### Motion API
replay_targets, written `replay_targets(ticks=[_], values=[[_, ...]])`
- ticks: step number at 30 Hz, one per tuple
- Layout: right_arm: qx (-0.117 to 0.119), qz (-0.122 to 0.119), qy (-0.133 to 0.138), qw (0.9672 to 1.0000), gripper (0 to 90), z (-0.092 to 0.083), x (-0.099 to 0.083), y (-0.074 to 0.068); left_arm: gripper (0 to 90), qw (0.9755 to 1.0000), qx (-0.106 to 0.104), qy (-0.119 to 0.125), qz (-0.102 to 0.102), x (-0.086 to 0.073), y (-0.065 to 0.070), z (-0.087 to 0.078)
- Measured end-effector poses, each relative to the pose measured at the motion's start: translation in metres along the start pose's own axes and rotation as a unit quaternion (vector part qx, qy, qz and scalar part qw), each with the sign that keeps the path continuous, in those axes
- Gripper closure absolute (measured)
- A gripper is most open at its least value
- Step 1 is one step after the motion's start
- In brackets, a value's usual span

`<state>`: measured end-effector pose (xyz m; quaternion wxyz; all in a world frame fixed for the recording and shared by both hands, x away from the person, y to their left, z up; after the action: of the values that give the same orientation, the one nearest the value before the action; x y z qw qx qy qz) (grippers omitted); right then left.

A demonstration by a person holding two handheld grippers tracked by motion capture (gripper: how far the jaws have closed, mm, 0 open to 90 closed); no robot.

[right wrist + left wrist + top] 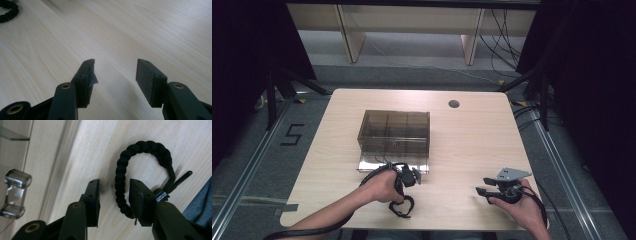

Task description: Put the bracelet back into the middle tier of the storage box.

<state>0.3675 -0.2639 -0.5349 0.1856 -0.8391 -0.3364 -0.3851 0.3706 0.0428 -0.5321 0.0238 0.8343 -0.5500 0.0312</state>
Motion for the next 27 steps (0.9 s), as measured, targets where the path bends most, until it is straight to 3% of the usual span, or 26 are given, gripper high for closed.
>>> replay_targets(ticks=[2, 17, 27], values=[[0.0, 0.014, 0.0, 0.9999, 49.8, -0.0001, -0.0005, -0.0022, 62.8, 1.0, 0.0, -0.001, 0.004, 0.0003, 0.0009, 0.0006], [0.0, 0.007, 0.002, 1.0, 49.8, -0.0002, 0.0, -0.0013, 78.4, 0.9996, 0.001, -0.011, 0.024, -0.0015, 0.0054, 0.0055], [0.001, 0.01, 0.0, 1.0, 49.8, 0.0002, -0.0004, -0.0021, 82.4, 1.0, -0.008, -0.004, -0.002, -0.0041, 0.0044, 0.0025]])
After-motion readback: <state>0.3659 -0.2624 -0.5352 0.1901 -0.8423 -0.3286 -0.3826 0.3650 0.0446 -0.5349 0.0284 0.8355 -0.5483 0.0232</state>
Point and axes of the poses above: each handheld gripper's, and its own axes: z roughly forward along the jaws, x roughly out of its top, y roughly to its right, the point moved 6 cm from there along z, roughly forward along the jaws, and after that the axes turned 4 degrees about y, right-handed, at the moved point
